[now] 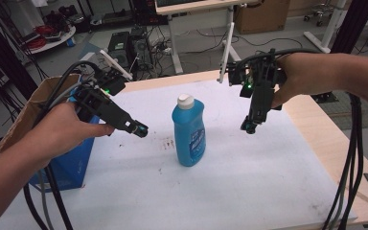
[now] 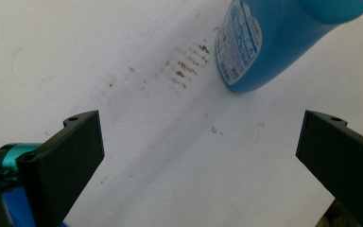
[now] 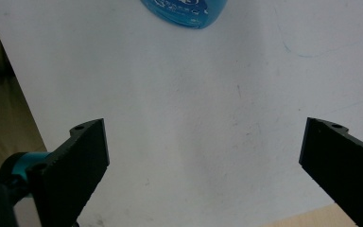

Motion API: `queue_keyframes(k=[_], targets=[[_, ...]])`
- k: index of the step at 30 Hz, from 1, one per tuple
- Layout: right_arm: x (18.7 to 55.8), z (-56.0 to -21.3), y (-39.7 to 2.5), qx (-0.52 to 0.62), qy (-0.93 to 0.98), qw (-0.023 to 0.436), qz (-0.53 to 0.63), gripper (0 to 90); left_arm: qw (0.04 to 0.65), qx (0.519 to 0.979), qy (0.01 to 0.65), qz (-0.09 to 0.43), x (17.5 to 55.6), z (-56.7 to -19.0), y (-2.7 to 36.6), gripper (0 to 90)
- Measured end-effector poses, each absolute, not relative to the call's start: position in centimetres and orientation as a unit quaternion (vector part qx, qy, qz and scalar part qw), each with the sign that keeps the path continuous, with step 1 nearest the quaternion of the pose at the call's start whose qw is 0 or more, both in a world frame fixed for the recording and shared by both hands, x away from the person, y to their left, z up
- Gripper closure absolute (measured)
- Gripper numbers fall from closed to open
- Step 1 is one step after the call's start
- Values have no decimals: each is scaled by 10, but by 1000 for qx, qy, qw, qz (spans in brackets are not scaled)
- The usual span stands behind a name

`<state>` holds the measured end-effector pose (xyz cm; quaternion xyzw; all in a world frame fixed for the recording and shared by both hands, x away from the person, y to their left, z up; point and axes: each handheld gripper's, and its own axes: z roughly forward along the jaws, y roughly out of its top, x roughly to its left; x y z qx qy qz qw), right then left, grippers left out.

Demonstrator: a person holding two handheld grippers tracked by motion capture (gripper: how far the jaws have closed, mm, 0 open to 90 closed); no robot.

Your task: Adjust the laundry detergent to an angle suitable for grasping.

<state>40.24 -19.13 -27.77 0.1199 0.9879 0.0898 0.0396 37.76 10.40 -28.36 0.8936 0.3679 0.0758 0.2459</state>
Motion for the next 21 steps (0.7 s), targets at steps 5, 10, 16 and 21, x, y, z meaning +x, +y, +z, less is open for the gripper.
queue_keyframes(k=[5,10,16,21], targets=[[402,-281,-192,123,988,38,89,13,272,881,375,96,371,-289,99,17],[403,-283,-193,126,988,37,87,13,278,880,373,99,364,-289,92,17],[404,-283,-195,127,987,38,89,13,279,879,374,99,360,-288,85,17],[403,-285,-196,128,987,38,89,13,285,876,375,101,357,-285,77,17]])
